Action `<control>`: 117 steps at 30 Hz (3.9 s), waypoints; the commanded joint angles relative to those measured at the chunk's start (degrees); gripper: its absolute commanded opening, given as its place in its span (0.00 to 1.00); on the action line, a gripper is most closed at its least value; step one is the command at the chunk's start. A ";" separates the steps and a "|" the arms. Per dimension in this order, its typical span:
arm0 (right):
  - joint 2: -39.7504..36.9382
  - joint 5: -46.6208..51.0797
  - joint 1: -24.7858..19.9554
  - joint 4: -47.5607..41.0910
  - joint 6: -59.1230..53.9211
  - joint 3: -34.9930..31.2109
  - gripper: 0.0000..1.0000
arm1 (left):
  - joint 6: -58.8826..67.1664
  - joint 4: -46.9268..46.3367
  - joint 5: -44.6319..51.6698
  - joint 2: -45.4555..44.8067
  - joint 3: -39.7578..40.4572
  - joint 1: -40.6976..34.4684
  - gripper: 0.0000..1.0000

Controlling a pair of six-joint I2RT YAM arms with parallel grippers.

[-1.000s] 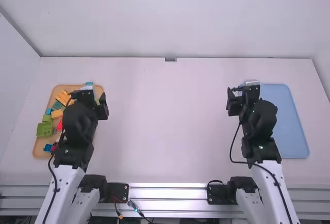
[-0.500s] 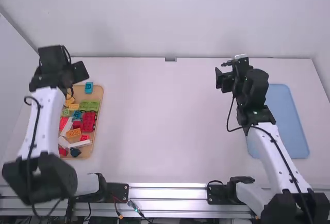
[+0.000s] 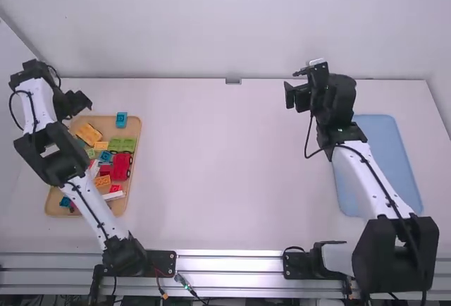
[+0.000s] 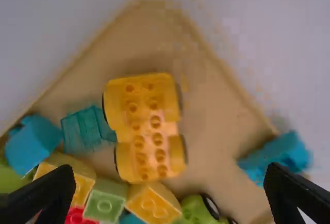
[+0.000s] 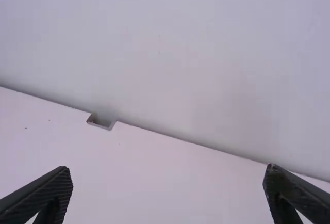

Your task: Assemble lego blocks to make yellow taxi

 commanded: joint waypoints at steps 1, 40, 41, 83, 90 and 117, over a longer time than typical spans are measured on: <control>0.84 -0.29 0.58 0.74 -0.09 2.46 0.98 | -0.83 -1.43 4.48 3.18 2.06 0.14 0.99; 1.01 -0.33 0.55 0.31 0.44 2.54 0.99 | -4.96 -4.55 -3.91 4.11 -1.86 -3.37 0.80; 1.01 -0.33 0.55 0.31 0.44 2.54 0.99 | -4.98 -4.46 -3.96 4.11 -1.90 -3.43 0.80; 1.01 -0.33 0.44 -0.94 0.28 2.54 0.99 | -10.21 0.46 -5.73 2.08 -5.29 -4.04 0.37; 1.01 -0.33 0.44 -1.99 0.26 2.54 0.99 | -5.51 -5.66 -6.19 -1.27 0.26 -7.34 0.25; 0.87 1.62 0.44 -2.82 0.26 2.56 0.99 | 39.91 15.91 -6.25 -33.03 -41.33 -55.63 0.06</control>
